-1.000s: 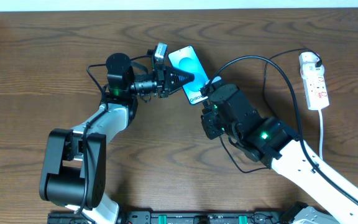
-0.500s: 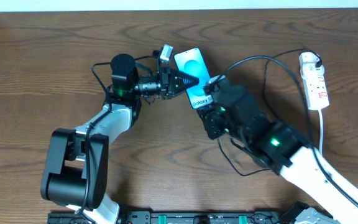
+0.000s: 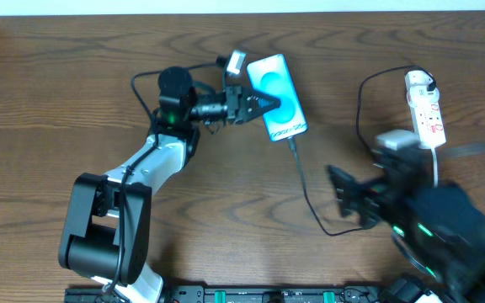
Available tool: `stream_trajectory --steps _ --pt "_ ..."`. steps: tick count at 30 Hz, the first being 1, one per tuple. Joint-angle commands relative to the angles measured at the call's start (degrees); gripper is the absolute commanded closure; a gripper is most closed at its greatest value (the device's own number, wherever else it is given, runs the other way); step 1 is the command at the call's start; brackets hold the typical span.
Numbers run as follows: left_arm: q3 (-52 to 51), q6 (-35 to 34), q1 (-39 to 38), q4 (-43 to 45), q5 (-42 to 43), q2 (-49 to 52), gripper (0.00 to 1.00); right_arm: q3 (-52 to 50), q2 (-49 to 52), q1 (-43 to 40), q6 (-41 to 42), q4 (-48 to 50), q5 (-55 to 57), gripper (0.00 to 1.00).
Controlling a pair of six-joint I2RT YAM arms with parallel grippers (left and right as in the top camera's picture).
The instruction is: Plug charger to phone and switch on socket
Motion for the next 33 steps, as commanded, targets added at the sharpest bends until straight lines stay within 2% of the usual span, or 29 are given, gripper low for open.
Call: stream_trajectory --steps 1,5,9,17,22,27,29,33 --pt "5.25 0.46 -1.57 -0.90 -2.05 -0.33 0.93 0.98 -5.33 -0.28 -0.28 -0.31 8.31 0.07" --pt "8.41 3.69 -2.73 -8.68 -4.00 -0.33 0.93 0.98 -9.38 -0.28 -0.13 -1.79 11.56 0.05" --pt "12.02 10.58 -4.42 -20.46 -7.82 -0.33 0.93 0.98 -10.29 -0.28 2.38 -4.02 14.19 0.05" --pt "19.08 27.65 -8.66 -46.01 -17.09 -0.31 0.93 0.98 -10.27 -0.28 2.49 -4.92 14.82 0.05" --pt "19.91 38.60 -9.44 -59.87 -18.45 -0.20 0.93 0.96 -10.27 -0.28 2.51 -5.07 15.98 0.04" --pt "19.91 52.39 -9.44 -74.16 -22.47 1.01 0.93 0.94 -10.19 -0.28 4.46 -4.33 16.68 0.03" --pt "19.91 54.95 -9.44 -77.20 -25.75 1.95 0.92 0.85 -9.97 -0.28 4.46 -3.76 16.68 0.03" --pt "20.85 54.99 -9.55 -77.09 -26.25 5.18 0.92 0.72 -8.87 -0.28 6.16 -2.89 16.68 0.03"
